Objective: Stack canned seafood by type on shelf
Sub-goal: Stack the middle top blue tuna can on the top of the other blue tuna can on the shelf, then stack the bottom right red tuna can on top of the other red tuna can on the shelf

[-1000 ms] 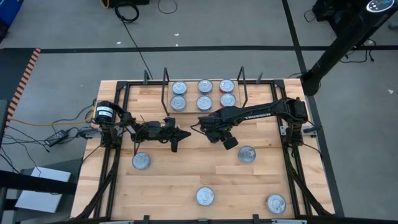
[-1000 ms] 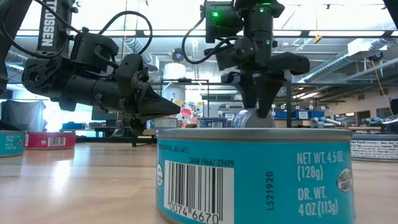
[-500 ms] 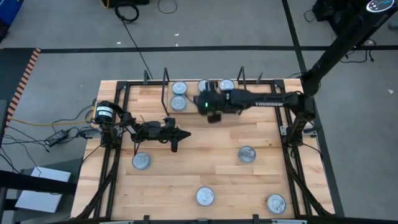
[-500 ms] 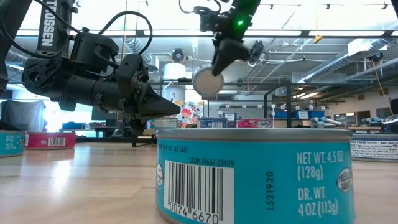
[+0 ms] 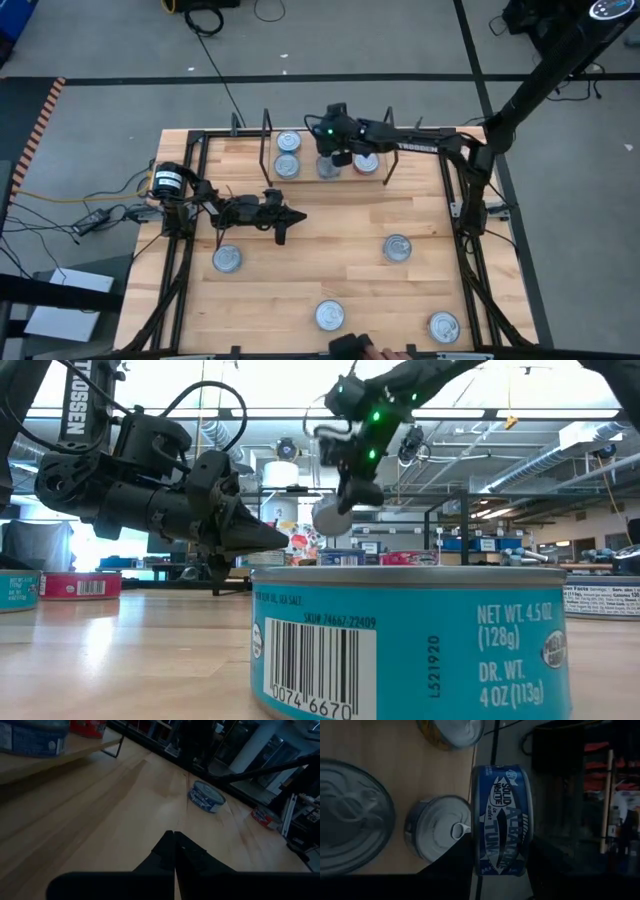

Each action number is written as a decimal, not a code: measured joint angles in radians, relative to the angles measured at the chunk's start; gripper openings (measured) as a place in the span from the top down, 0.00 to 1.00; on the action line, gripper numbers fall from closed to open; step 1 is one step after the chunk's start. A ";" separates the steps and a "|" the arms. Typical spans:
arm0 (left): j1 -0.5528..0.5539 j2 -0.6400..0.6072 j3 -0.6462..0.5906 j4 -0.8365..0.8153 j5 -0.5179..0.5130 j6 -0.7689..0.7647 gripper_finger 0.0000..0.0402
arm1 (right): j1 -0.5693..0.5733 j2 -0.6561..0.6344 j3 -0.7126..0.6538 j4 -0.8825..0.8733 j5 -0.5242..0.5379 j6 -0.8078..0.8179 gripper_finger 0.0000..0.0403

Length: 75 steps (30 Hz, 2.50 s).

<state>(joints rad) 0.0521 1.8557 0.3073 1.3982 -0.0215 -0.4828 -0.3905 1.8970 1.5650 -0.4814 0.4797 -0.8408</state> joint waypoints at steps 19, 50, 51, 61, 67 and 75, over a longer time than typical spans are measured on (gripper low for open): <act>-0.001 0.000 0.000 -0.030 0.000 -0.007 0.99 | -0.030 0.061 0.000 -0.042 -0.029 -0.042 0.52; -0.001 0.000 -0.001 -0.032 0.019 -0.019 0.99 | -0.045 0.030 0.006 -0.129 -0.029 0.133 0.57; -0.001 0.000 -0.001 -0.032 0.019 -0.019 0.99 | -0.042 0.015 0.006 -0.131 -0.030 0.143 0.59; 0.000 0.000 -0.001 -0.029 0.019 0.015 0.99 | -0.014 -0.163 0.001 -0.309 -0.447 0.514 0.97; 0.000 0.000 0.010 -0.028 0.018 0.076 0.99 | 0.109 -0.264 -0.078 -0.163 -0.577 0.675 0.99; 0.000 0.000 0.080 -0.020 0.091 0.118 0.99 | 0.320 -0.401 -0.417 0.256 -0.501 1.040 0.99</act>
<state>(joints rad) 0.0525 1.8561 0.3868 1.3779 0.0700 -0.3650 -0.0710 1.4957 1.1485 -0.2252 -0.0212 0.1993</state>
